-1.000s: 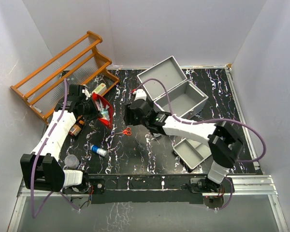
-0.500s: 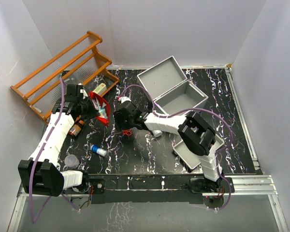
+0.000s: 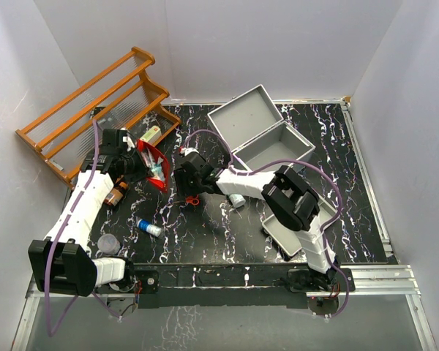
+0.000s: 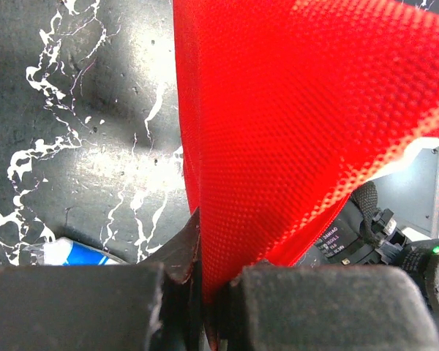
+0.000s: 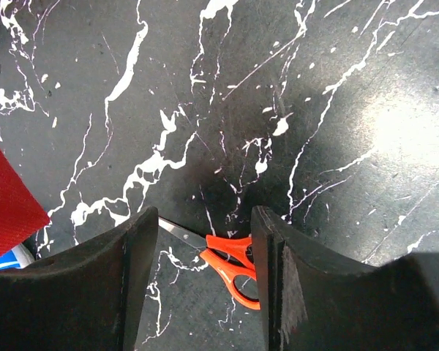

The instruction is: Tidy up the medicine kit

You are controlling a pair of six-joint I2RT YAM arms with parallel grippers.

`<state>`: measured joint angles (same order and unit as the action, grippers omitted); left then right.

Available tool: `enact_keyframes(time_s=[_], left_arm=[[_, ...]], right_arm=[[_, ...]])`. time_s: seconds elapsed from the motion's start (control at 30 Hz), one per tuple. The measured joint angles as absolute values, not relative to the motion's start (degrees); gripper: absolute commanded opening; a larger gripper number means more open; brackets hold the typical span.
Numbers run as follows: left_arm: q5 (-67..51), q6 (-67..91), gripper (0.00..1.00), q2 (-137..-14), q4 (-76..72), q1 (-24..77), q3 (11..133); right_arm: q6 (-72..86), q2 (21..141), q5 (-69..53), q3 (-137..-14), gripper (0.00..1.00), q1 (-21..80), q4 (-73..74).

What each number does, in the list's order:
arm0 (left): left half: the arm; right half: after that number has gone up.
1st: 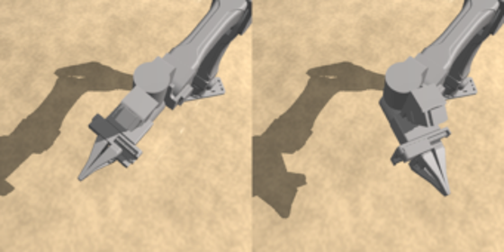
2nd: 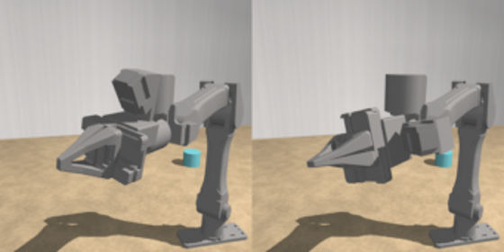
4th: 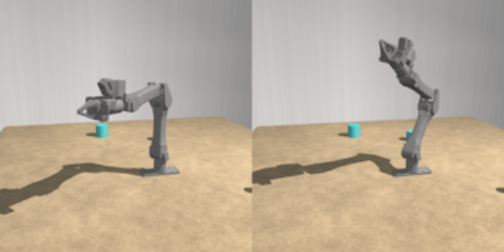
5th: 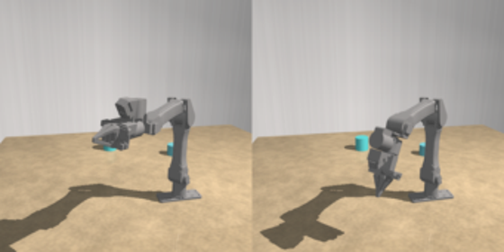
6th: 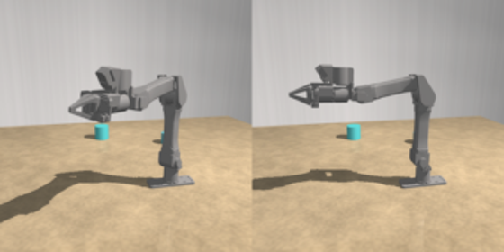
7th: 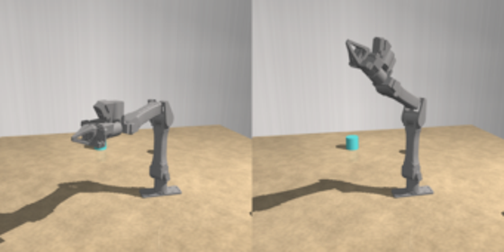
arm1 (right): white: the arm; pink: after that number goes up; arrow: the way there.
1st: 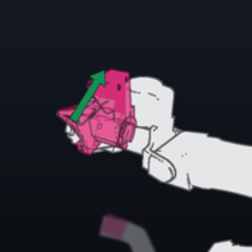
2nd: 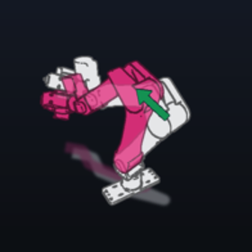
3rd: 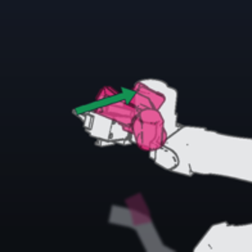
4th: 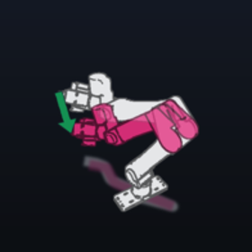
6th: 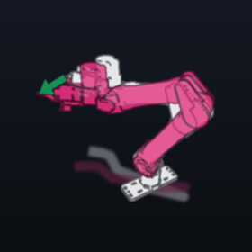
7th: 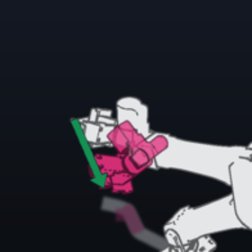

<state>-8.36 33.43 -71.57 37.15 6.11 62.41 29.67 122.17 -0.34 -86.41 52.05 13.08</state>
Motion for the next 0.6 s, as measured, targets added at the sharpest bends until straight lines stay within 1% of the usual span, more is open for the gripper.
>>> enact_keyframes(time_s=[0.3, 0.47, 0.6], left_arm=[[-9.32, 32.77, 0.00, -73.23, 36.29, 6.11, 61.84], [-10.28, 32.53, 0.00, -73.82, 35.97, 6.11, 61.80], [-10.98, 32.29, 0.00, -73.82, 35.83, 6.11, 61.78]], right_arm=[[28.84, 116.42, -0.69, -78.00, 0.44, 52.05, 12.38], [29.45, 112.55, -2.85, -72.90, 0.38, 52.05, 13.30], [29.89, 111.24, -3.57, -71.50, 0.38, 52.12, 14.33]])
